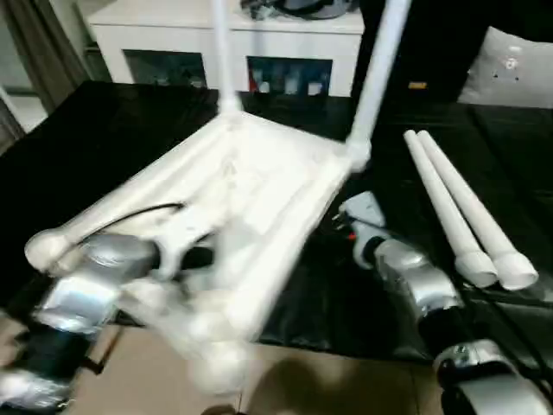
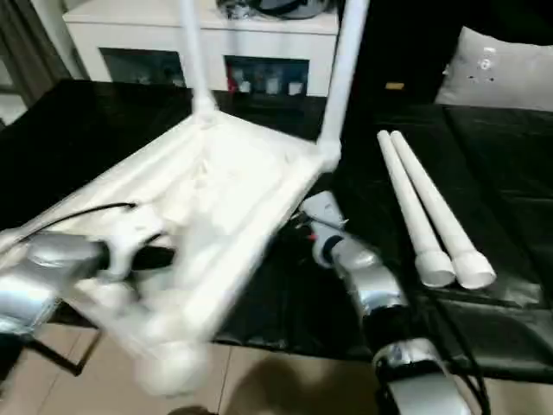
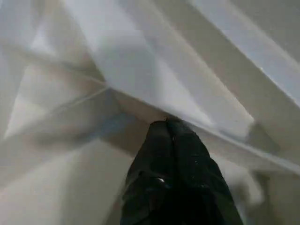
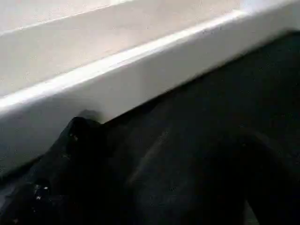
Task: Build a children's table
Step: Rotate table base
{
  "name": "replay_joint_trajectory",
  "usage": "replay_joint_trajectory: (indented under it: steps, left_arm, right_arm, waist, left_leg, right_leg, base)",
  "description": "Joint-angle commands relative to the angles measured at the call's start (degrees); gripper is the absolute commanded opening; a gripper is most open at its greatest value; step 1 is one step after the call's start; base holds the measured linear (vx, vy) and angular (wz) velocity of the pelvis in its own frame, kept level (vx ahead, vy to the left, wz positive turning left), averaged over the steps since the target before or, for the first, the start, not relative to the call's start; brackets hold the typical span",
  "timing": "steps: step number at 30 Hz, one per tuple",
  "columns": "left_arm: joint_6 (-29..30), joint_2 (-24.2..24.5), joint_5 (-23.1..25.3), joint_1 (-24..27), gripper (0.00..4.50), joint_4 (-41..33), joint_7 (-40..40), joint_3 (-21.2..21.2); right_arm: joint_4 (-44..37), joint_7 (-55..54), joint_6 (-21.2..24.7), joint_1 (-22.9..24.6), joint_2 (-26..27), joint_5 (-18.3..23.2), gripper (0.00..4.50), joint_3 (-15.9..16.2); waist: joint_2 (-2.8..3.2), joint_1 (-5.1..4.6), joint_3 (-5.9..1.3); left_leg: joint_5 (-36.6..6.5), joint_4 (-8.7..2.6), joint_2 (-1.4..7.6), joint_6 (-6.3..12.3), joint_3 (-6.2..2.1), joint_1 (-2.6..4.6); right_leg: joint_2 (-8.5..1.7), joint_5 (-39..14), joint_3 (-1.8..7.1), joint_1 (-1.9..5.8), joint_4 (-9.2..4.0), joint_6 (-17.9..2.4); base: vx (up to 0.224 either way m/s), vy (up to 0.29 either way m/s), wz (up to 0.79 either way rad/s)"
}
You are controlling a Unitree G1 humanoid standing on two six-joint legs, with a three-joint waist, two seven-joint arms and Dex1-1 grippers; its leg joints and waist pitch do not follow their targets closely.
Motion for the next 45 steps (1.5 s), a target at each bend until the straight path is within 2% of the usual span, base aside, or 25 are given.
replay_joint_trajectory:
  steps: [1, 2, 3, 8, 11, 13, 15, 18, 19, 21, 25, 27, 28, 29, 30, 31, 32, 35, 36, 37, 40, 41, 43, 44, 45]
  left_arm:
    - [-3.27, -1.67, -0.01, -2.97, 0.02, 2.39, 1.98, -1.14]
    - [-6.2, -5.07, 1.0, -6.39, 0.02, 8.63, 5.82, -0.66]
    - [-6.37, -5.33, 1.01, -6.65, 0.02, 9.07, 6.04, -0.61]
    - [-13.22, -12.07, 1.57, -13.05, 0.02, 20.52, 12.4, -0.19]
    - [-19.31, -16.3, 2.39, -17.05, 0.02, 30.33, 20.32, 1.52]
    - [-21.02, -17.04, 2.61, -17.98, 0.02, 33.03, 22.57, 1.88]
    - [-23.53, -17.9, 3.33, -19.37, 0.02, 37.36, 27.13, 2.51]
    - [-27.1, -18.42, 3.4, -20.47, 0.02, 41.29, 32.11, 3.98]
    - [-28.15, -18.41, 2.32, -19.88, 0.02, 40.27, 30.51, 4.64]
    - [-30.11, -18.28, 1.3, -18.76, 0.02, 38.55, 28.19, 5.23]
    - [-30.3, -17.78, -1.57, -14.35, 0.02, 30.84, 24.54, 6.01]
    - [-27.86, -17.19, -3.63, -10.65, 0.33, 23.79, 23.01, 6.32]
    - [-27.86, -17.19, -3.63, -10.65, 0.33, 23.79, 23.01, 6.32]
    - [-24.57, -16.67, -5.96, -6.63, 0.33, 15.99, 21.99, 7.01]
    - [-24.41, -16.62, -6.09, -6.2, 0.46, 15.15, 21.96, 7.07]
    - [-23.78, -16.37, -6.57, -4.27, 0.59, 11.42, 21.8, 7.36]
    - [-23.6, -16.33, -6.66, -3.77, 0.7, 10.45, 21.83, 7.44]
    - [-20.36, -16.34, -8.0, 1.04, 1.01, 1.05, 22.89, 7.91]
    - [-20.25, -16.34, -8.04, 1.12, 1.01, 0.88, 22.88, 7.9]
    - [-17.36, -16.51, -9.4, 3.24, 1.12, -3.78, 22.74, 7.63]
    - [-17.58, -17.42, -9.71, 4.49, 1.3, -6.15, 23.98, 7.7]
    - [-18.12, -17.38, -8.79, 4.63, 1.56, -6.46, 24.49, 7.34]
    - [-17.53, -17.37, -8.2, 4.78, 1.63, -7.0, 24.88, 6.99]
    - [-16.81, -17.42, -8.52, 5.05, 1.69, -7.7, 24.41, 6.68]
    - [-16.81, -17.42, -8.52, 5.05, 1.69, -7.7, 24.41, 6.68]
  right_arm:
    - [0.26, 0.03, -1.37, -1.44, 0.96, 0.08, 4.5, 0.1]
    - [0.45, -1.41, -1.27, -1.27, 0.25, -0.41, 4.5, -0.49]
    - [0.46, -1.53, -1.25, -1.26, 0.19, -0.43, 4.5, -0.54]
    - [1.31, -5.43, -2.35, -1.5, -2.55, -2.16, 4.5, -2.02]
    - [-1.27, -4.57, -1.8, -1.03, -3.64, -0.38, 4.5, -4.3]
    - [-2.08, -4.82, -1.85, -0.85, -3.97, -0.53, 4.5, -4.52]
    - [-4.14, -5.85, -1.66, -0.32, -4.68, -1.08, 4.5, -4.88]
    - [-8.68, -10.79, -1.8, 1.18, -6.05, -3.15, 4.5, -5.71]
    - [-11.25, -11.07, 1.85, 2.04, -6.27, -2.64, 4.5, -6.55]
    - [-15.36, -10.12, 6.66, 3.61, -6.6, -1.56, 4.5, -7.6]
    - [-23.24, -6.49, 12.04, 6.9, -6.96, 1.56, 4.5, -8.08]
    - [-27.7, -5.12, 14.24, 8.92, -7.14, 3.06, 4.5, -7.62]
    - [-27.7, -5.12, 14.24, 8.92, -7.14, 3.06, 4.5, -7.62]
    - [-31.1, -6.01, 14.82, 10.78, -7.04, 2.77, 4.5, -7.32]
    - [-31.37, -6.16, 14.95, 10.94, -6.89, 2.84, 4.5, -7.46]
    - [-32.52, -6.87, 15.57, 11.61, -6.14, 3.16, 4.5, -8.19]
    - [-32.82, -7.12, 15.75, 11.76, -5.89, 3.25, 4.5, -8.45]
    - [-36.48, -8.54, 18.27, 13.04, -3.84, 4.75, 4.5, -10.03]
    - [-36.56, -8.55, 18.34, 13.06, -3.83, 4.76, 4.5, -10.03]
    - [-38.75, -8.87, 20.02, 13.65, -3.26, 5.05, 4.5, -9.75]
    - [-39.65, -8.79, 16.86, 14.14, -1.59, 6.33, 4.5, -10.12]
    - [-39.8, -8.59, 17.17, 14.23, -1.55, 6.36, 4.5, -9.92]
    - [-40.28, -8.89, 18.33, 14.24, -1.46, 6.09, 4.5, -9.76]
    - [-40.66, -9.39, 19.23, 14.17, -1.49, 5.72, 4.5, -9.7]
    - [-40.66, -9.39, 19.23, 14.17, -1.49, 5.72, 4.5, -9.7]
  waist:
    - [0.21, -0.05, -3.68]
    - [0.14, -0.22, -3.68]
    - [0.09, -0.34, -3.58]
    - [-0.11, -0.02, -4.22]
    - [-0.42, 0.02, -4.24]
    - [-0.57, 0.17, -4.34]
    - [-0.56, -0.13, -4.14]
    - [-0.58, -0.27, -4.32]
    - [-1.09, -0.34, -4.42]
    - [-1.09, -0.09, -4.28]
    - [-0.97, 0.24, -4.3]
    - [-1.02, 0.21, -4.41]
    - [-1.25, 0.24, -4.4]
    - [-1.34, 0.23, -4.56]
    - [-1.39, 0.21, -4.59]
    - [-1.34, 0.15, -4.15]
    - [-1.25, 0.07, -3.88]
    - [-1.4, -0.02, -3.35]
    - [-1.33, 0.0, -3.23]
    - [-1.34, -0.25, -3.18]
    - [-1.32, -0.21, -3.25]
    - [-1.38, -0.26, -3.25]
    - [-1.37, -0.19, -3.3]
    - [-1.81, -0.14, -3.36]
    - [-1.63, -0.09, -3.43]
  left_leg:
    - [-5.36, -4.16, 5.37, 1.68, -2.48, 0.26]
    - [-4.91, -4.15, 5.35, 2.11, -2.54, 0.13]
    - [-4.99, -4.06, 5.08, 2.2, -2.38, 0.23]
    - [-1.68, -3.63, 5.46, 3.35, -2.49, 0.2]
    - [-1.35, -3.43, 5.04, 4.96, -2.32, 0.01]
    - [-1.01, -3.41, 5.19, 5.58, -2.48, -0.2]
    - [-1.08, -3.35, 4.94, 6.35, -2.44, -0.37]
    - [-0.19, -3.28, 5.07, 6.43, -2.54, -0.06]
    - [0.23, -3.27, 5.01, 6.6, -2.47, -0.03]
    - [1.09, -3.28, 5.24, 7.43, -2.48, -0.04]
    - [1.63, -3.3, 5.88, 8.22, -2.55, -0.07]
    - [1.74, -3.25, 5.89, 8.08, -2.5, -0.11]
    - [2.61, -3.14, 5.93, 8.45, -2.51, -0.52]
    - [3.36, -2.93, 5.77, 8.3, -2.45, -0.58]
    - [4.09, -2.9, 5.88, 8.31, -2.5, -0.83]
    - [2.67, -2.89, 5.64, 8.33, -2.23, -0.74]
    - [0.18, -3.0, 5.15, 7.64, -1.97, -0.64]
    - [-3.89, -3.65, 5.34, 5.09, -2.07, -0.28]
    - [-4.58, -3.73, 5.3, 4.81, -2.08, -0.27]
    - [-5.83, -3.89, 5.36, 3.73, -2.14, 0.06]
    - [-5.64, -3.86, 5.04, 3.51, -2.15, -0.18]
    - [-5.07, -3.88, 4.99, 3.65, -2.21, -0.32]
    - [-4.44, -3.82, 4.9, 3.76, -2.19, -0.3]
    - [-3.64, -3.86, 4.87, 3.85, -2.21, -0.38]
    - [-3.3, -3.8, 4.9, 3.83, -2.21, -0.36]
  right_leg:
    - [-7.76, -9.73, 5.42, 3.38, -3.41, -7.42]
    - [-7.63, -9.74, 5.37, 3.39, -3.43, -7.03]
    - [-7.28, -10.37, 5.3, 3.18, -3.7, -6.59]
    - [-7.68, -6.26, 5.28, 3.38, -2.99, -7.24]
    - [-7.44, -5.57, 5.12, 3.52, -3.11, -7.14]
    - [-7.69, -5.32, 5.05, 3.77, -2.97, -6.73]
    - [-7.3, -6.55, 4.84, 3.62, -3.36, -5.83]
    - [-7.22, -6.26, 4.8, 3.46, -3.3, -4.67]
    - [-7.29, -5.92, 4.88, 3.51, -3.18, -4.69]
    - [-7.41, -5.8, 5.05, 3.47, -3.08, -5.16]
    - [-7.86, -4.5, 5.12, 3.28, -2.65, -6.8]
    - [-7.87, -3.87, 5.15, 3.31, -2.33, -7.3]
    - [-8.03, -2.86, 5.28, 3.34, -2.15, -7.54]
    - [-7.96, -2.44, 5.28, 3.24, -1.85, -7.54]
    - [-8.0, -1.63, 5.36, 3.28, -1.54, -7.71]
    - [-7.74, -3.8, 5.33, 2.69, -2.13, -7.56]
    - [-7.54, -8.57, 5.15, 2.65, -2.99, -6.75]
    - [-7.3, -17.51, 5.04, 2.62, -4.09, -3.77]
    - [-7.23, -18.87, 5.0, 2.46, -4.43, -3.18]
    - [-7.04, -20.27, 4.99, 2.48, -4.42, -2.41]
    - [-7.06, -19.89, 5.06, 2.37, -4.74, -1.28]
    - [-6.88, -19.1, 5.04, 2.42, -4.66, -0.9]
    - [-6.82, -18.12, 5.07, 2.44, -4.57, -0.66]
    - [-6.89, -17.75, 5.09, 2.61, -4.31, -0.52]
    - [-6.96, -17.45, 5.12, 2.56, -4.28, -0.7]
  base:
    - [0.0, 0.0, 0.0]
    - [0.0, 0.0, 0.0]
    - [0.0, 0.0, 0.0]
    - [0.0, 0.0, 0.0]
    - [0.0, 0.0, 0.0]
    - [0.0, 0.0, 0.0]
    - [0.0, 0.0, 0.0]
    - [0.0, 0.0, 0.0]
    - [0.0, 0.0, 0.0]
    - [0.0, 0.0, 0.0]
    - [0.0, 0.0, 0.0]
    - [0.0, 0.0, 0.0]
    - [0.0, 0.0, 0.0]
    - [0.0, 0.0, 0.0]
    - [0.0, 0.0, 0.0]
    - [0.0, 0.0, 0.0]
    - [0.0, 0.0, 0.0]
    - [0.0, 0.0, 0.0]
    - [0.0, 0.0, 0.0]
    - [0.0, 0.0, 0.0]
    - [0.0, 0.0, 0.0]
    - [0.0, 0.0, 0.0]
    - [0.0, 0.0, 0.0]
    - [0.0, 0.0, 0.0]
    - [0.0, 0.0, 0.0]
